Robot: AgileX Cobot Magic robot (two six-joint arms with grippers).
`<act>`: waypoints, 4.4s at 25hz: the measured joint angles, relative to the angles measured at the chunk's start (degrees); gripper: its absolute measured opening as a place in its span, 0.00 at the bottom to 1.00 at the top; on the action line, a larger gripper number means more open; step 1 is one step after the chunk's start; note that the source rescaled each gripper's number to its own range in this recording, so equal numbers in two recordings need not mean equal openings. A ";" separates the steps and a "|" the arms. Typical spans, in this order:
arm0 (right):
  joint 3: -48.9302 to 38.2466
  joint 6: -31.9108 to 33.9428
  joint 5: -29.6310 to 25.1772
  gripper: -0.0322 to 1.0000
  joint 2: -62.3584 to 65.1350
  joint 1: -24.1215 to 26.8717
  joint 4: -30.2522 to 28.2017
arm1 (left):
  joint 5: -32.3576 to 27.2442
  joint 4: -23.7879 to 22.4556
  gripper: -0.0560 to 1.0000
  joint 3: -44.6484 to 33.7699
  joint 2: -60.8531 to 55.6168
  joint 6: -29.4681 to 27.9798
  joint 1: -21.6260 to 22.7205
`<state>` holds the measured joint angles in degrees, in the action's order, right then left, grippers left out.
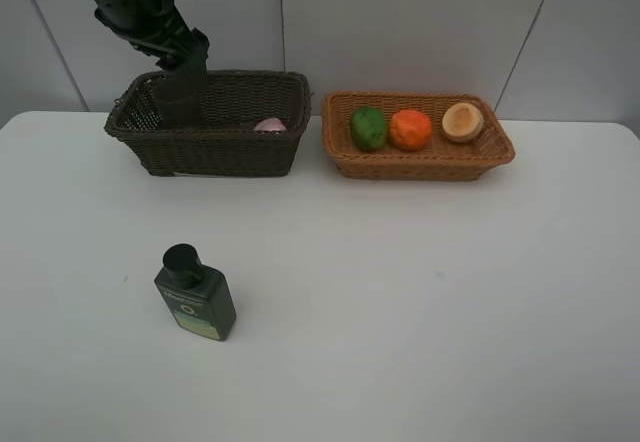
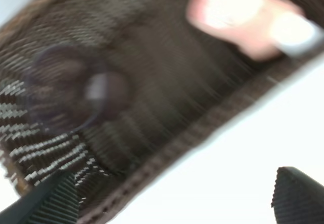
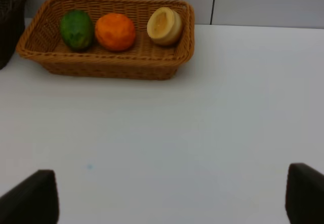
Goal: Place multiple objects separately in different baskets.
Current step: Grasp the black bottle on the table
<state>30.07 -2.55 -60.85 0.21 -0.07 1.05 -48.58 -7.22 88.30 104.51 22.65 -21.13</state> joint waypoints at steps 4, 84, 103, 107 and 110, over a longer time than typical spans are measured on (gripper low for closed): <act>0.00 0.00 0.00 0.97 0.00 0.00 0.00 | -8.98 4.62 1.00 0.00 -0.64 19.07 -3.62; 0.00 0.00 0.00 0.97 0.00 0.00 -0.03 | 7.25 11.60 1.00 -32.34 -5.29 56.09 -13.72; 0.00 0.00 0.00 0.97 0.00 0.00 -0.03 | 4.79 10.78 0.83 -32.51 -3.47 56.09 -13.72; 0.00 0.00 0.00 0.97 0.00 0.00 -0.03 | 4.74 10.78 0.52 -32.51 -3.47 56.07 -13.72; 0.00 0.00 0.00 0.97 0.00 0.00 -0.03 | 4.74 10.78 0.52 -32.51 -3.47 56.07 -13.72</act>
<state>30.07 -2.55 -60.85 0.21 -0.07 1.02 -43.84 3.56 55.78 101.04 78.72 -34.85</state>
